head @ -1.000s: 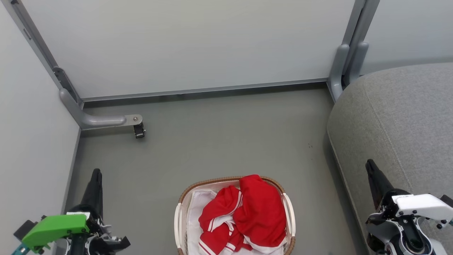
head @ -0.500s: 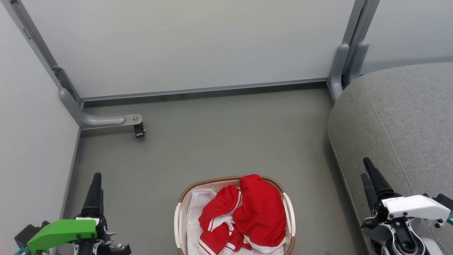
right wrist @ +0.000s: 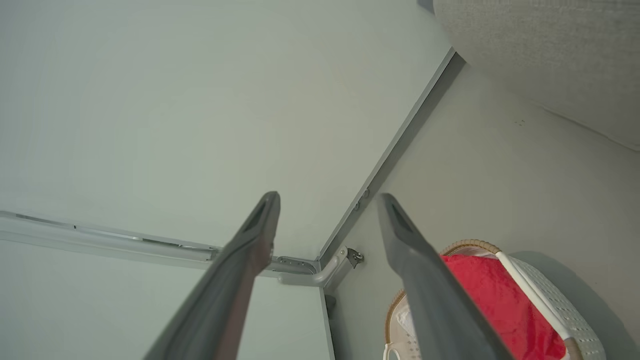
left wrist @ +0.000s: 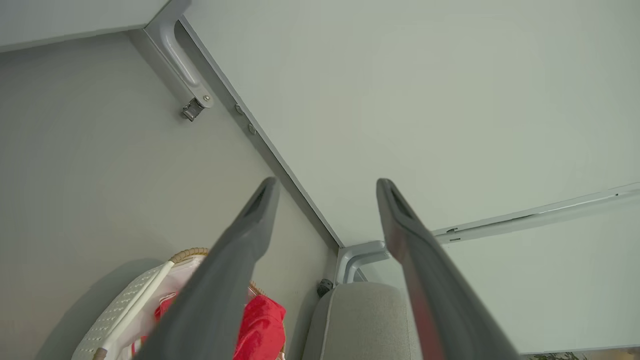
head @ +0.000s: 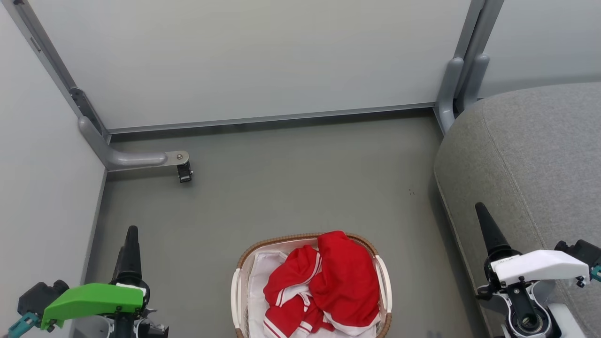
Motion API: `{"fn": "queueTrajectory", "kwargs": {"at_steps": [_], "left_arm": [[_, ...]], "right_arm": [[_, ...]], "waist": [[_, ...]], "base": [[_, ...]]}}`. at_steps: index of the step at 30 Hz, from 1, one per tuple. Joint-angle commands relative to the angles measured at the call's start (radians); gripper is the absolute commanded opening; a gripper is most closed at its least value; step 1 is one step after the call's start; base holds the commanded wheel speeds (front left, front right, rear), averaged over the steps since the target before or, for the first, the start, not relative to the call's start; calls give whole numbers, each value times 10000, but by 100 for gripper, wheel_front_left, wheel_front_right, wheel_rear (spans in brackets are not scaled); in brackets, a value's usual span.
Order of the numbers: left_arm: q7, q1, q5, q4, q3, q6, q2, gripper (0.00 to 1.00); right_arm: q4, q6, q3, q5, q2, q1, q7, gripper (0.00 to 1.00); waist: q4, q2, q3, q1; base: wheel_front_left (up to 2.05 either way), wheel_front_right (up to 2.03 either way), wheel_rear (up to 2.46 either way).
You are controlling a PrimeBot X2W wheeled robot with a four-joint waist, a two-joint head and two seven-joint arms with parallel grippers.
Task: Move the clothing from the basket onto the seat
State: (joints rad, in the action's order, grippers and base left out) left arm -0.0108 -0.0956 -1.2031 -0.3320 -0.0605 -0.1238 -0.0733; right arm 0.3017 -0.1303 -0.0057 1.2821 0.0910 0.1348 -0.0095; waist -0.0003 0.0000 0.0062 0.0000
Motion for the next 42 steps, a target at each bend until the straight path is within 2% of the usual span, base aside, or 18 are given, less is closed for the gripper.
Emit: {"fn": "queueTrajectory", "kwargs": {"at_steps": [1,18,42], "left_arm": [[-112,-351,523,44,92,-47,-148,100],[-711,-460,3657,-368,440,-60,-394,100],[-1400,-383,6974,-693,770,-48,-593,100]], "right_arm": [[-36,-2,70,-415,120,291,-116,100],[356,-3,371,-3529,170,494,-719,100],[987,-4,817,-6988,146,764,-1413,100]], "waist": [[-2,0,2,0],[-4,0,39,0],[-39,0,84,0]], "base": [[0,0,0],[0,0,0],[0,0,0]]}}
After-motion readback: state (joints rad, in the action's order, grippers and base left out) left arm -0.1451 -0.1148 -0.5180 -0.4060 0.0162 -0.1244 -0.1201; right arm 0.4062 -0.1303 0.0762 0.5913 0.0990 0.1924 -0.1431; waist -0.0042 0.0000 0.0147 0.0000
